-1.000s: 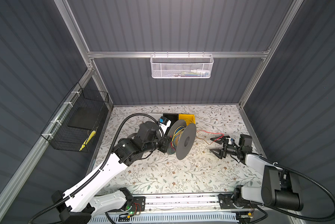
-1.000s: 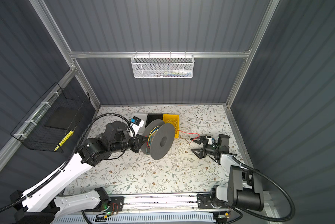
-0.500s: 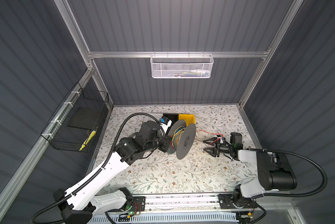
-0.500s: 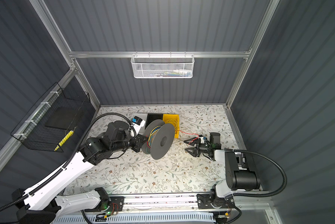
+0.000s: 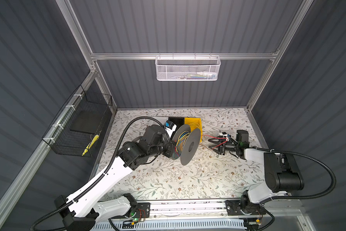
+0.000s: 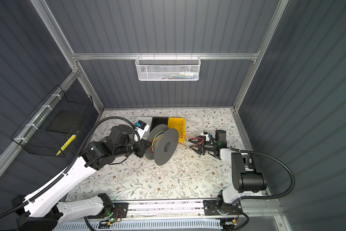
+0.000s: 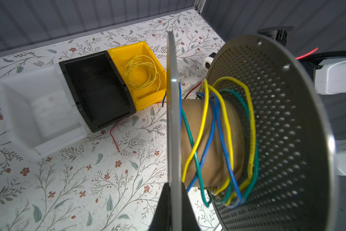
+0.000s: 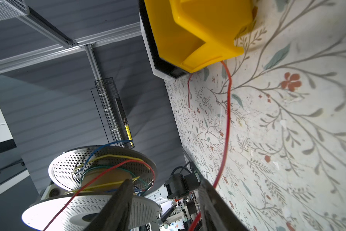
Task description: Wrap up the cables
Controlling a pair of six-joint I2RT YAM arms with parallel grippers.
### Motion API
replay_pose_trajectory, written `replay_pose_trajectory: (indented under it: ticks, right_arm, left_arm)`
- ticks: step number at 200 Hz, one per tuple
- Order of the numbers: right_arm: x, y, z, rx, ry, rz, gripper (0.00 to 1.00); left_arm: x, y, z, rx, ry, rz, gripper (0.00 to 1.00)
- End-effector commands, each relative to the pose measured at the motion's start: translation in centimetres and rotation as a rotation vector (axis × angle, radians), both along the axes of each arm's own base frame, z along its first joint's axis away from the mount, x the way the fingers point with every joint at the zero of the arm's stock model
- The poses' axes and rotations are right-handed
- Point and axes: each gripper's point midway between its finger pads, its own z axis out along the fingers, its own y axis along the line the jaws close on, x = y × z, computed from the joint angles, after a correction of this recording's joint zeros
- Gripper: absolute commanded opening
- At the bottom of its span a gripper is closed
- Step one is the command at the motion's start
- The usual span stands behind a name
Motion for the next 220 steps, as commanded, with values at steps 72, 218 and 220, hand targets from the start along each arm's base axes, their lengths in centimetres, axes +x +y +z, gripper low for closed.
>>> replay_pose_trajectory:
  ticks: [72,218,220]
  right_arm:
    - [-4.8,1.6,-4.7,-0.03,0.103,0.106,0.6]
    - [-4.7,5.1,-4.5,0.003,0.108,0.191,0.27]
    - [-4.7,5.1,-4.5,0.002,0.108,0.19,0.25]
  left_arm:
    - [0.1,0.1,4.8,-0.096,-0.125,-0.008,0.0]
    - [0.6,0.4,4.4,-0.068,-0.137,0.011,0.0]
    - [0.6,0.4,4.4,-0.067,-0.137,0.01,0.0]
